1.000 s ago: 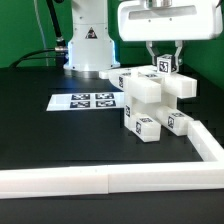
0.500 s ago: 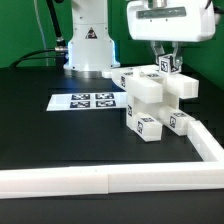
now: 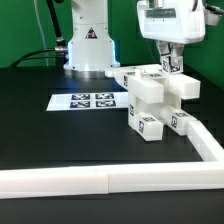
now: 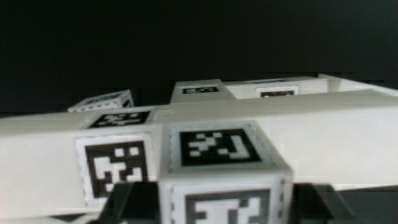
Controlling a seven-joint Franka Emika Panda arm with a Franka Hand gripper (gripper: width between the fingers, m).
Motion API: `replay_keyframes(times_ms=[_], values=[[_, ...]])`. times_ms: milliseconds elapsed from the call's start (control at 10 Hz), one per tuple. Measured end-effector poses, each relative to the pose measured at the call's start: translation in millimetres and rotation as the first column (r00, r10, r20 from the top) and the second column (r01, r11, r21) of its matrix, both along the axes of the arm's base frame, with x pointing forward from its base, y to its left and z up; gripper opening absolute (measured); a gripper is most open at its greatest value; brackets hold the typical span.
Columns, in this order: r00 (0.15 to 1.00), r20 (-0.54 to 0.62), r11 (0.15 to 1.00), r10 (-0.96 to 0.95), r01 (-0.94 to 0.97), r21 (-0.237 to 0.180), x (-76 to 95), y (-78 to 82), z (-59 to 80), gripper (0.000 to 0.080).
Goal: Assemble chair
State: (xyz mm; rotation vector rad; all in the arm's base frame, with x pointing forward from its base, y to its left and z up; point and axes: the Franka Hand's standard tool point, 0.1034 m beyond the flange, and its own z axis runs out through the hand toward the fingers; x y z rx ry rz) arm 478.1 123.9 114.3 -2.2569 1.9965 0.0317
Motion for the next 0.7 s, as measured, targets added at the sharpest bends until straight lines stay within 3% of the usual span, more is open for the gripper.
replay_keyframes(times_ms=[100,300,400,700], values=[[1.000,0.002,1.000,0.018,-0.018,-0.001,-0.1,0.0,-0.1,0.0288],[0.997,0.002,0.997,0.082,-0.082,-0.007,-0.8,0.4,-0.5,0.0581],[0.996,-0.002,0.996,0.088,-0.088,-0.006,-1.3,0.8,-0.7,0.0628],[0.939,-0.001,0.938,0.345,-0.345,-0.036,-0.7,4.0,0.6,0.0646]])
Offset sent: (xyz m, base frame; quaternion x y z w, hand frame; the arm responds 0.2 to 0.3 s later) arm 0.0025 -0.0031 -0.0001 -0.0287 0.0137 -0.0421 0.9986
